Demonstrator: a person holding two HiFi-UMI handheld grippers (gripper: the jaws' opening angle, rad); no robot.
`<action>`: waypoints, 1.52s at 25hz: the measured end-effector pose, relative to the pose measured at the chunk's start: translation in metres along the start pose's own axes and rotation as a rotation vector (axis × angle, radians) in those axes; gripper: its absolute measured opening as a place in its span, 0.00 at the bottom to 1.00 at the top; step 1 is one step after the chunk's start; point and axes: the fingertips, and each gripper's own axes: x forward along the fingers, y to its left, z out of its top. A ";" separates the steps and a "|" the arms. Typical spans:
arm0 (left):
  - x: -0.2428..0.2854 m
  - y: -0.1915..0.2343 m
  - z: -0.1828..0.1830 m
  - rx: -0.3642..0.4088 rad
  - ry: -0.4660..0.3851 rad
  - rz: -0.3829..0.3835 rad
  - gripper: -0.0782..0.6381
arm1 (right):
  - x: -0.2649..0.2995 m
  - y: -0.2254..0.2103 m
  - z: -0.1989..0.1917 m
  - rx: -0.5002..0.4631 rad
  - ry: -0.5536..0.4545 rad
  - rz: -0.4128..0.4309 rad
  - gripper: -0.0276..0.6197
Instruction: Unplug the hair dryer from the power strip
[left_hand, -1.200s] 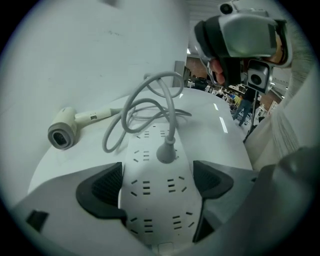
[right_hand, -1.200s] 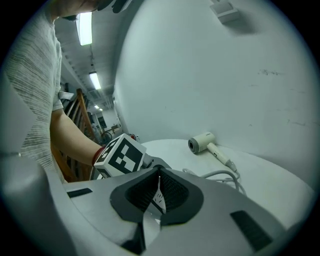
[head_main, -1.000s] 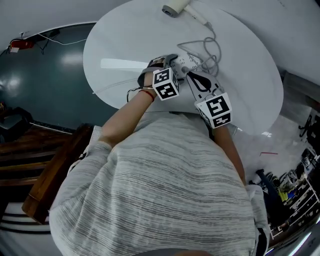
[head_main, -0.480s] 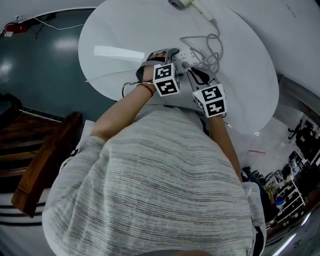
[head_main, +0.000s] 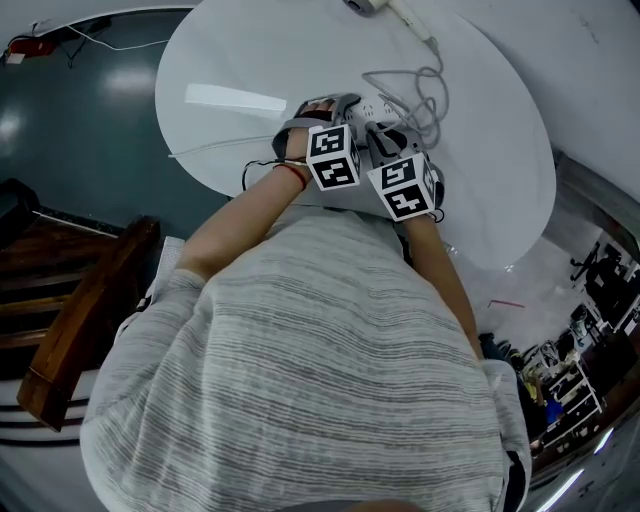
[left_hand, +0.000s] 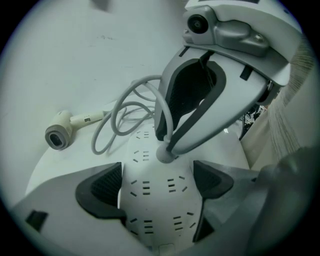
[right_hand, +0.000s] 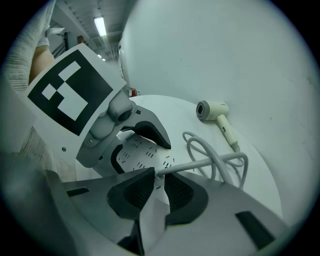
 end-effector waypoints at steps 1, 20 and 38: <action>0.000 0.000 0.000 0.001 0.000 0.000 0.72 | 0.000 0.001 0.000 -0.002 0.002 0.001 0.16; 0.001 -0.004 0.002 0.015 0.020 -0.035 0.72 | -0.001 0.000 -0.002 0.073 0.082 0.013 0.13; 0.004 -0.010 0.001 0.014 0.055 -0.043 0.73 | -0.010 0.006 -0.009 0.107 0.081 -0.006 0.13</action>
